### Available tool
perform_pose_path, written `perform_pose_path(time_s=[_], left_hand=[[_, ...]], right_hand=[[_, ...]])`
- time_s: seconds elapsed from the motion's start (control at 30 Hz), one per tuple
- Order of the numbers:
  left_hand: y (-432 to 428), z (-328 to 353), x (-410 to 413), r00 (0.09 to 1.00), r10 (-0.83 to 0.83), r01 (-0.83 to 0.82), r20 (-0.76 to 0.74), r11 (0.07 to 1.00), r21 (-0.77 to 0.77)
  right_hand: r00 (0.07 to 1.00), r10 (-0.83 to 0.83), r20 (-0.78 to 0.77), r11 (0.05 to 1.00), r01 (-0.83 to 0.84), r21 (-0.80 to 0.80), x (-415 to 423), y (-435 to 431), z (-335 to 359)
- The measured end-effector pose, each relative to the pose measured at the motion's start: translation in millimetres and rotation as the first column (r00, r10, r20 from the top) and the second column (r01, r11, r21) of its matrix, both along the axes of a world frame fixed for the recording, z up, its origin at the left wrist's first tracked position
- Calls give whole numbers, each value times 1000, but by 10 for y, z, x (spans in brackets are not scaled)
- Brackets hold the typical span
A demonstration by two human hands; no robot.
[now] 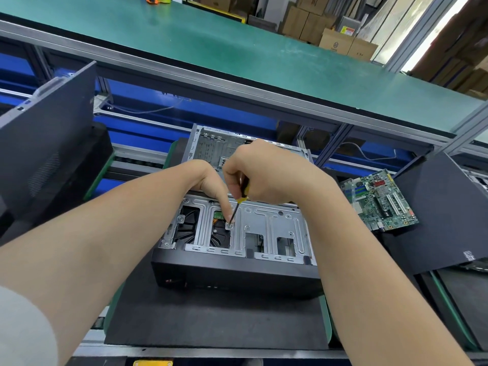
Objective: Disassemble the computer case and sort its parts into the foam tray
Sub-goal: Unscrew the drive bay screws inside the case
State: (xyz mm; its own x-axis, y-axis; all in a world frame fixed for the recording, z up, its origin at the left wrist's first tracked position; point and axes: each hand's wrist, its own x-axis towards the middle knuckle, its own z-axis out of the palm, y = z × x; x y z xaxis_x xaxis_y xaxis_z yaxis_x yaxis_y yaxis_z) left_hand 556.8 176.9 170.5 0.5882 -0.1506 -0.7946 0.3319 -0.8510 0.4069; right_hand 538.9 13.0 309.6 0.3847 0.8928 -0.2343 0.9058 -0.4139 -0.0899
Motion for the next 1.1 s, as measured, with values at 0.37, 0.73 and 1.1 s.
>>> perform_pose_path(time_s=[0.37,0.73,1.1], left_hand=[[6,-17,31,998,-57,57,-23,998,-32],[6,-4,15,996,-78,78,-34,997,-2],[1,6,15,993,-114,114,-38,993,-14]], right_hand=[[997,-47,64,998,44,35,31,10,-90],[995,-80,62,995,75,68,23,-11,-91],[998,-61,25,996,59,69,65,-52,-88]])
